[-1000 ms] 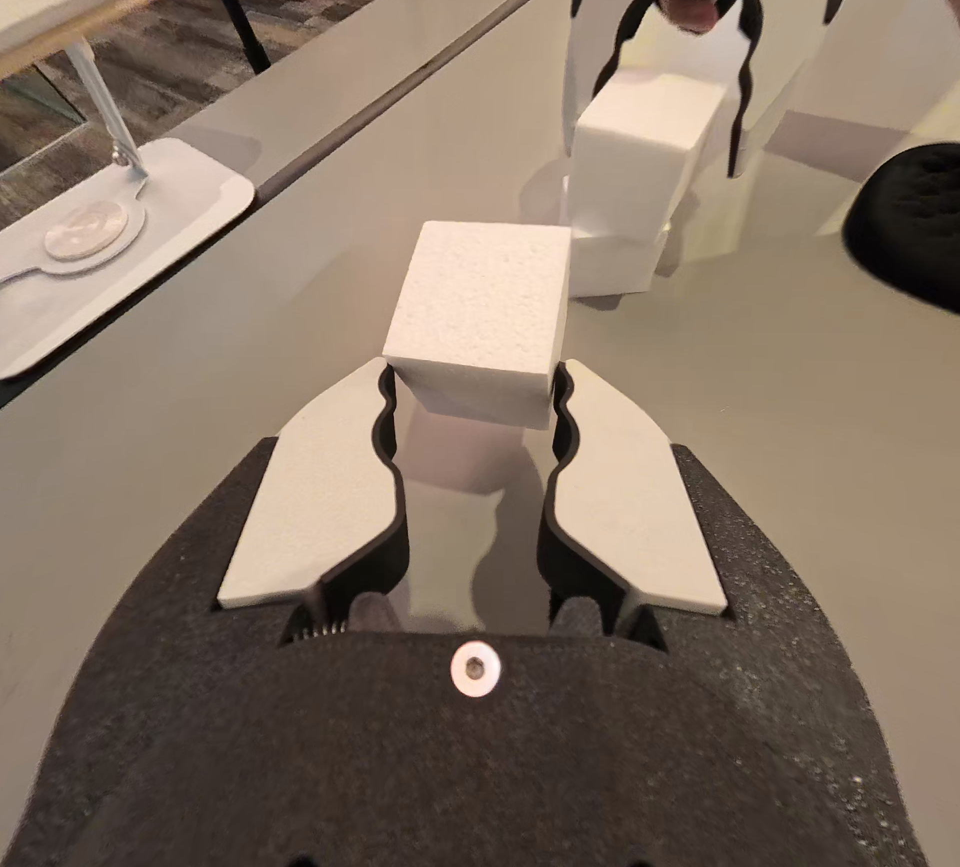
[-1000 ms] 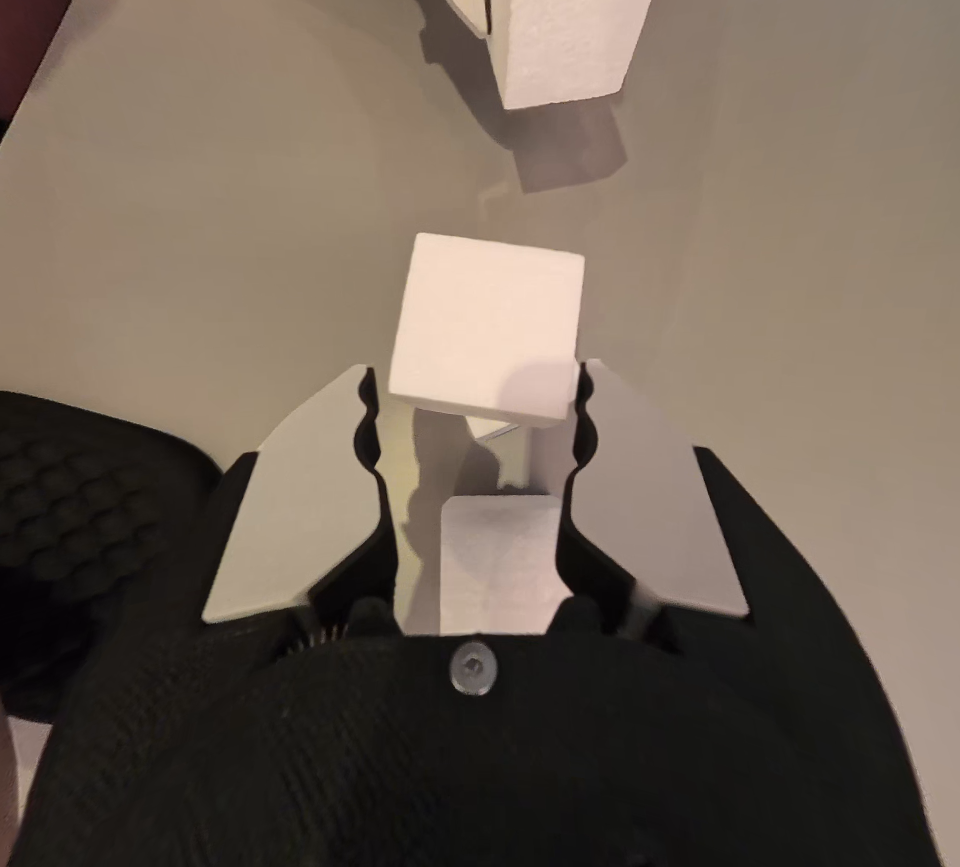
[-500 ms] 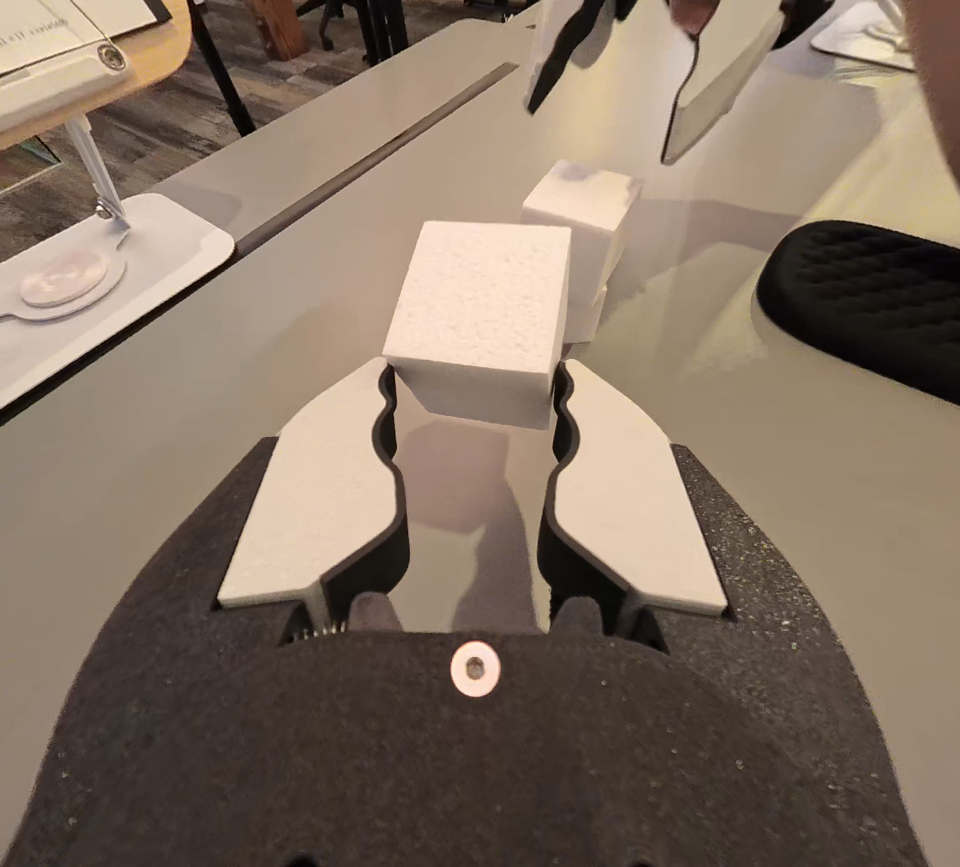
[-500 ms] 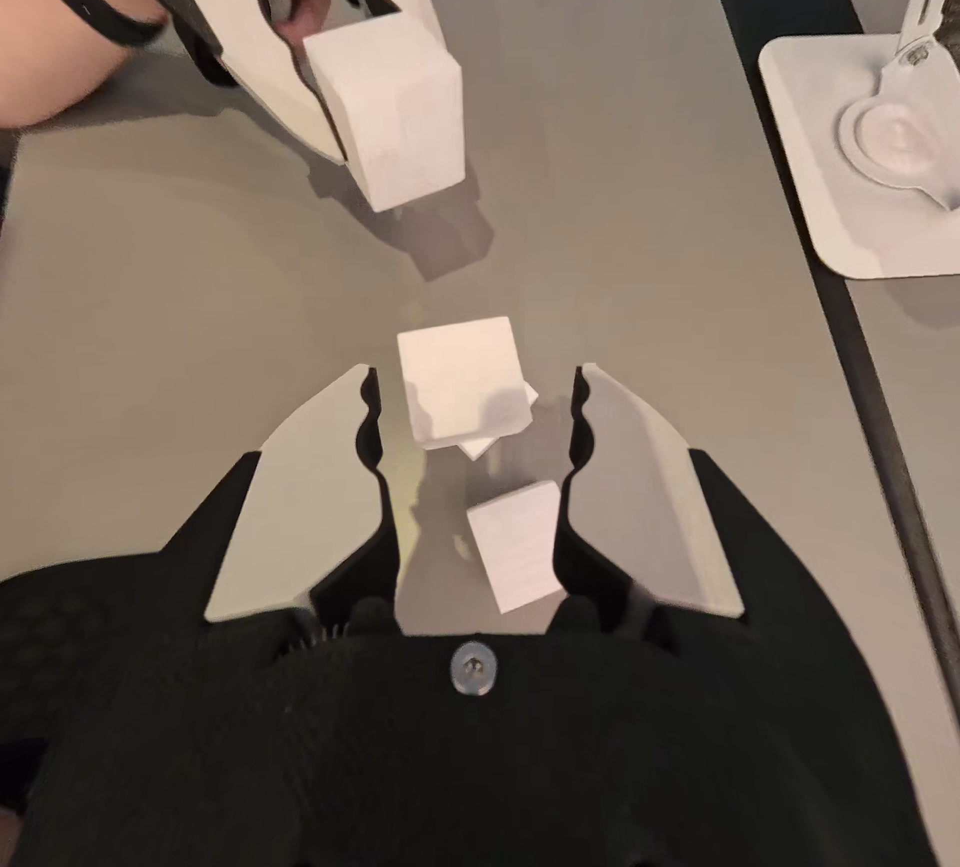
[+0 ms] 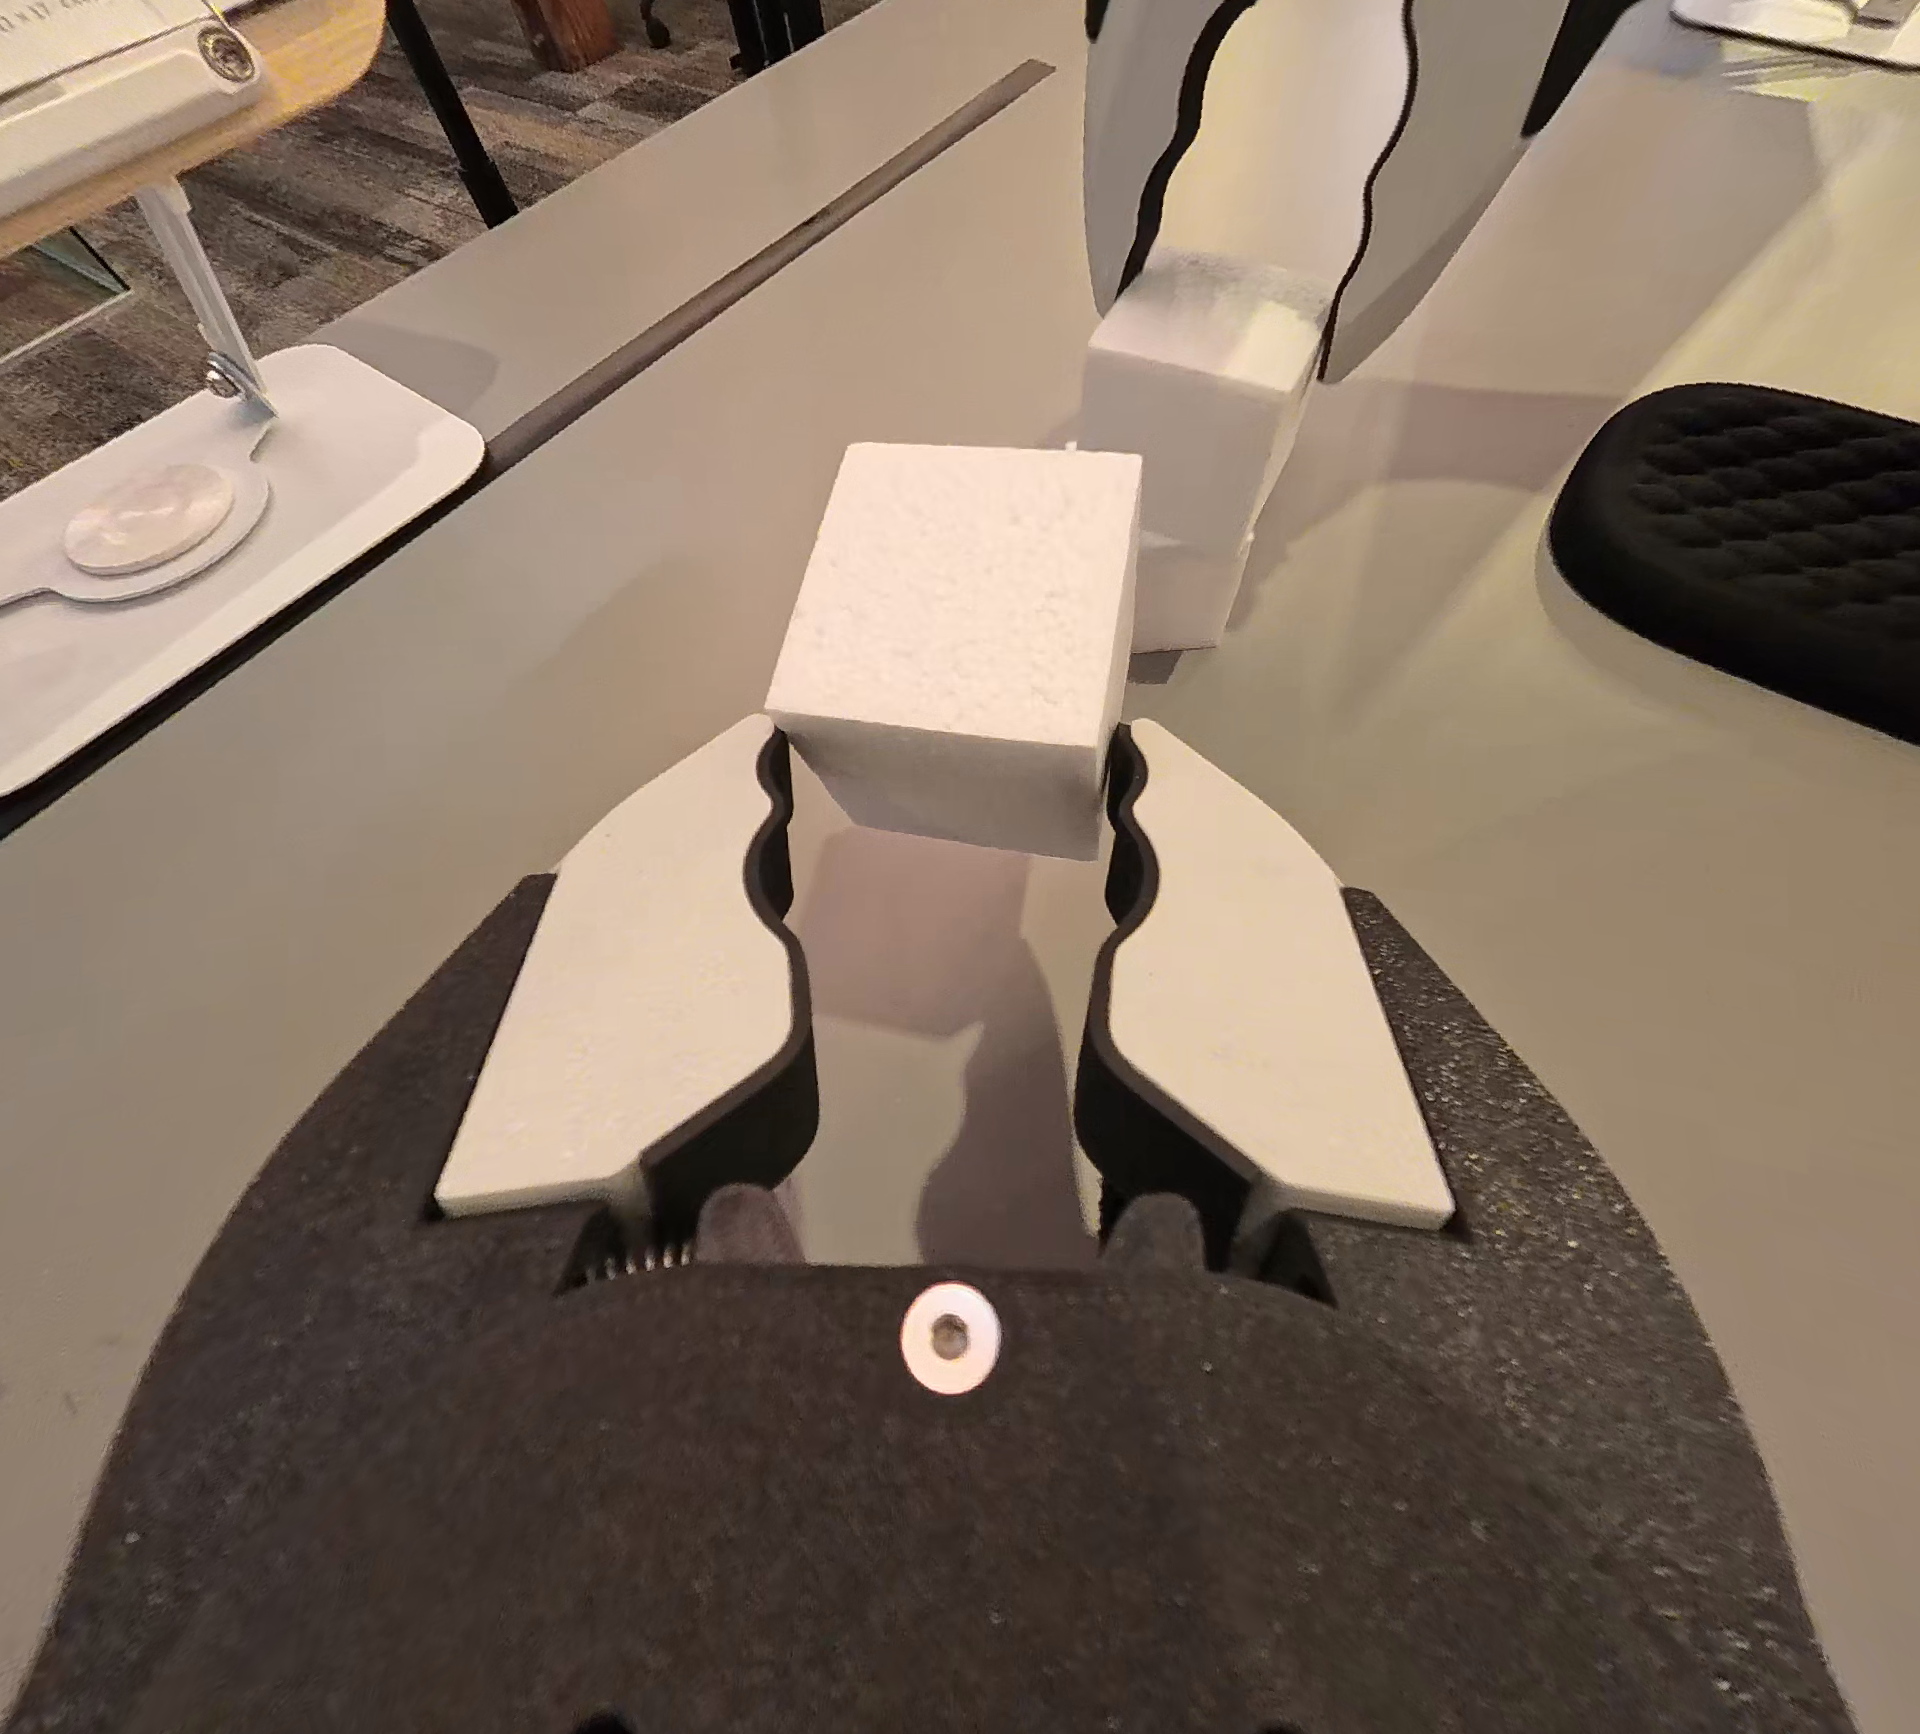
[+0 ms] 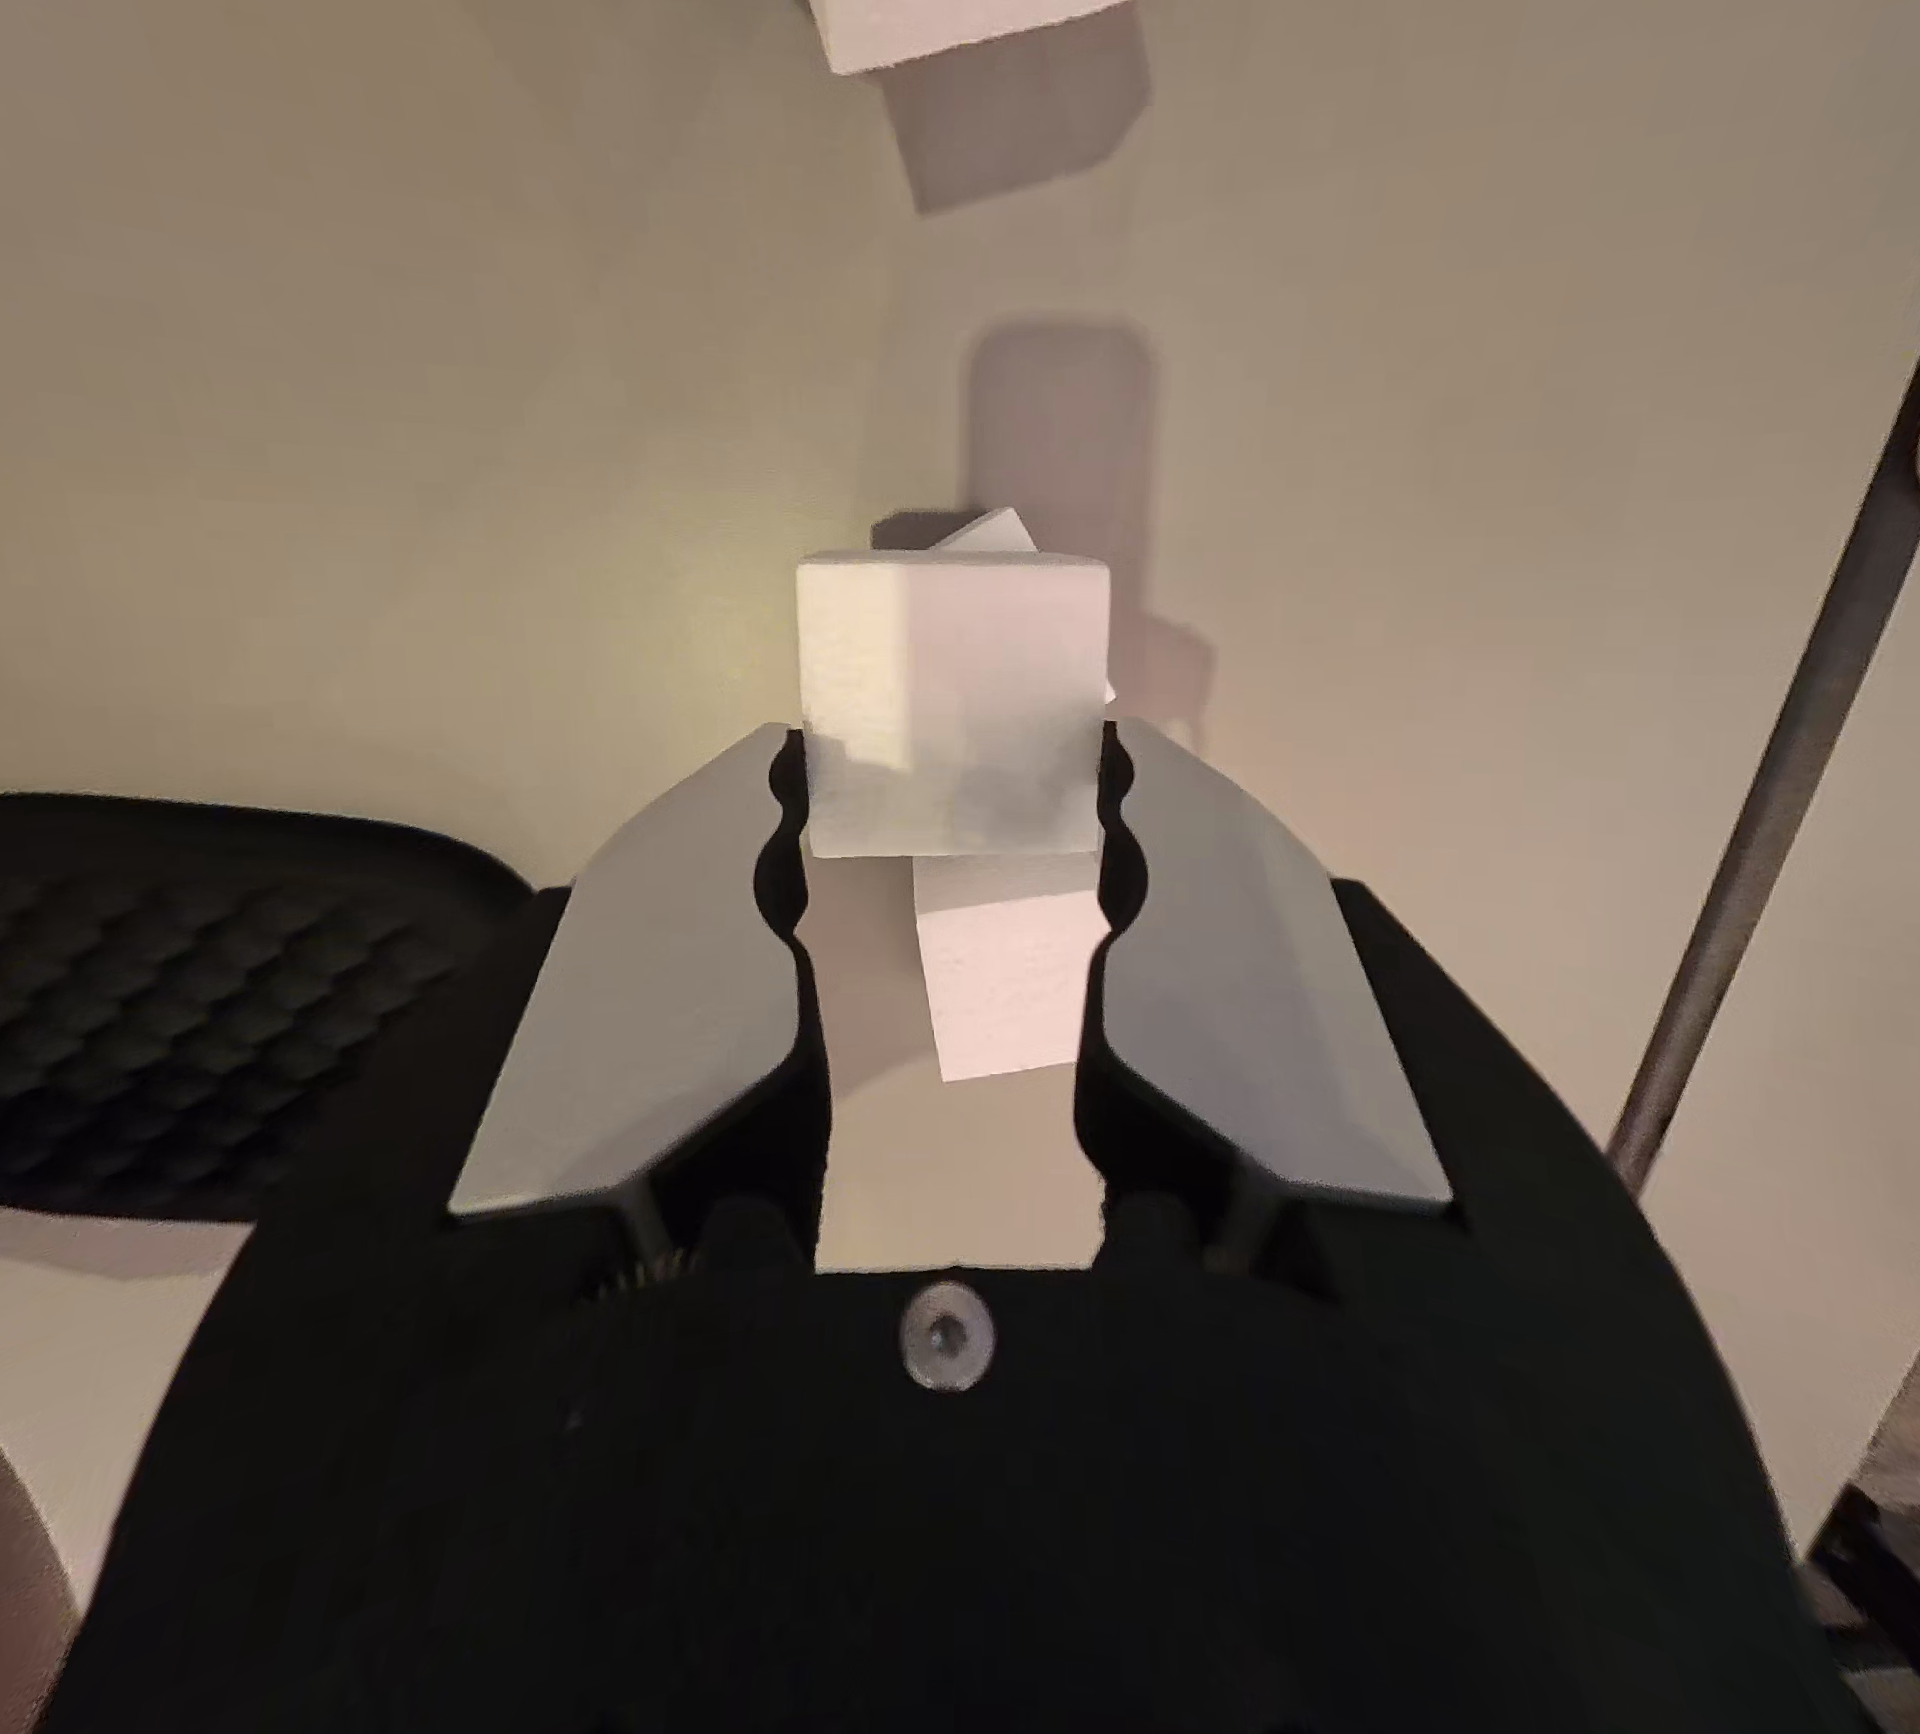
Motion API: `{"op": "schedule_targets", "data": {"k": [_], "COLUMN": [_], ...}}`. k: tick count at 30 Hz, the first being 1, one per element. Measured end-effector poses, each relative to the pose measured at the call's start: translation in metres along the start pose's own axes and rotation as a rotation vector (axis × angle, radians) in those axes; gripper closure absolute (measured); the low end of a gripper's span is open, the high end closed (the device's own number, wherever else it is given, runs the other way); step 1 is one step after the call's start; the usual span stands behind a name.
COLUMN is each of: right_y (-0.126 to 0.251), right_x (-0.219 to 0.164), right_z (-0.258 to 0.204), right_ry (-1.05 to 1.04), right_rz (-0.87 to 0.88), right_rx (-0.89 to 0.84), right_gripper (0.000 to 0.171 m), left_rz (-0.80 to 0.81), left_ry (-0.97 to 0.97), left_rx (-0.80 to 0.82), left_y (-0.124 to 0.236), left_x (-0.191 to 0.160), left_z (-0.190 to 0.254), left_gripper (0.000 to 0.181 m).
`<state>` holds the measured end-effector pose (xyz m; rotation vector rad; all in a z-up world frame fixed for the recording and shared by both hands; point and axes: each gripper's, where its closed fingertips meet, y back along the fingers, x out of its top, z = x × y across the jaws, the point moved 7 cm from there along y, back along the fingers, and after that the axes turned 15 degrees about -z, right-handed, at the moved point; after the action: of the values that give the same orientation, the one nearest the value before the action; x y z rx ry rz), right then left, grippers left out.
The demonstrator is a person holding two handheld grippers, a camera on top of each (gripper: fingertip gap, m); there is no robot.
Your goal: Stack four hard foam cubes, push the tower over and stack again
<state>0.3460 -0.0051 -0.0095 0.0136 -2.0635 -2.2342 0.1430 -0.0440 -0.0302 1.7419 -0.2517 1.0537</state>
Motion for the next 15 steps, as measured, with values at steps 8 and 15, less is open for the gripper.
{"op": "schedule_targets", "data": {"k": [8, 15], "right_y": [0.014, -0.002], "right_x": [0.007, 0.003], "right_z": [0.002, 0.013], "right_ry": [0.380, 0.366], "right_rz": [0.012, -0.052], "right_rx": [-0.049, -0.009], "right_gripper": [0.116, 0.116], "left_rz": [0.004, -0.012], "left_ry": [0.009, 0.014], "left_rx": [0.004, -0.004], "left_y": [0.004, 0.001], "left_x": [-0.001, -0.004], "left_z": [-0.003, -0.004], "left_gripper": [0.123, 0.123]}}
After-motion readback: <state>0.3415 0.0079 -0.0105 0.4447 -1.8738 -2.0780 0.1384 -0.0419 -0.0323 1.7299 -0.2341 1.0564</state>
